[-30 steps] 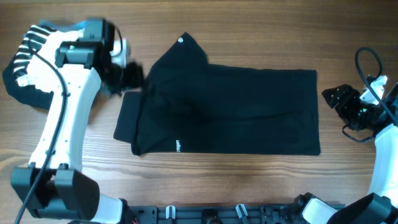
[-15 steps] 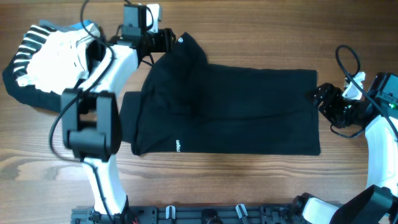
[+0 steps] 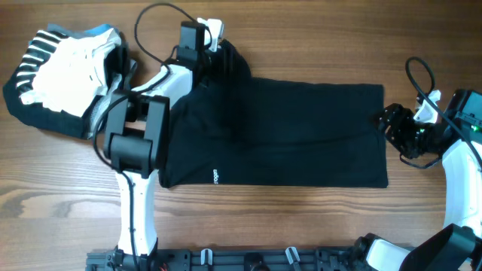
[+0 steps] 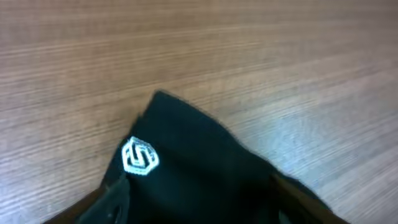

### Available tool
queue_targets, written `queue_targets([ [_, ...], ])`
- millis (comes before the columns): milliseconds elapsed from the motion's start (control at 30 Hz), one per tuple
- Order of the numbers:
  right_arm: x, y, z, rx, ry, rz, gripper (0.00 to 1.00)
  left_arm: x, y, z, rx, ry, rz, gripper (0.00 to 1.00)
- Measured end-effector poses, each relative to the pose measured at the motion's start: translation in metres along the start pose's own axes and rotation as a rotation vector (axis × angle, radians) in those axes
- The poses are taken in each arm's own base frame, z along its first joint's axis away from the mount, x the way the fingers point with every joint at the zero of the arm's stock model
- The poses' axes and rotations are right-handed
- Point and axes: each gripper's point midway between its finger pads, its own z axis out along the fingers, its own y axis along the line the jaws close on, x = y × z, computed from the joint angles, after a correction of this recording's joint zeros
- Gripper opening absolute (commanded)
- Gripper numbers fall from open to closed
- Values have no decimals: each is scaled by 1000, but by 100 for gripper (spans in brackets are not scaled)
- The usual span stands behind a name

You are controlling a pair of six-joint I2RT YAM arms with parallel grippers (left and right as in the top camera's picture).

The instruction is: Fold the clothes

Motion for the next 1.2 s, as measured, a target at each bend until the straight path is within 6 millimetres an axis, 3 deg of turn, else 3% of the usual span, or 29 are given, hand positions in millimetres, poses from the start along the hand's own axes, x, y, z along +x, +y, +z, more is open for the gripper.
queue_targets([
  [67,0,0,0,0,0,0,80,0,1,1,-5,-1,6,45],
  [167,0,0,0,0,0,0,80,-3,2,1,-8,-14,15,10],
  [200,0,0,0,0,0,0,80,-4,2,1,-9,-17,12,4],
  [367,-2,0,0,1,-7,-5,81,1,-2,1,14,3,-1,4],
  [433,-11,1,0,1,-43,-31,81,9,-2,-2,13,45,-18,4],
  [500,-25,2,-1,2,-98,-73,81,15,-5,-11,8,92,-37,4],
  [633,-57,6,-4,-1,-221,-157,81,5,-20,-54,4,154,-61,4],
  [667,-63,5,-3,5,-239,-162,81,0,-24,-66,4,159,-63,36],
  [700,-67,2,1,11,-246,-158,81,-8,-28,-75,4,145,-58,56],
  [767,-70,-6,12,20,-229,-133,81,-28,-30,-81,1,79,-36,62],
  [967,-42,-31,55,44,-48,-26,80,-60,-26,-66,-4,-78,51,55],
  [1200,-25,-29,57,33,18,9,80,-27,2,-7,-31,-90,74,54],
])
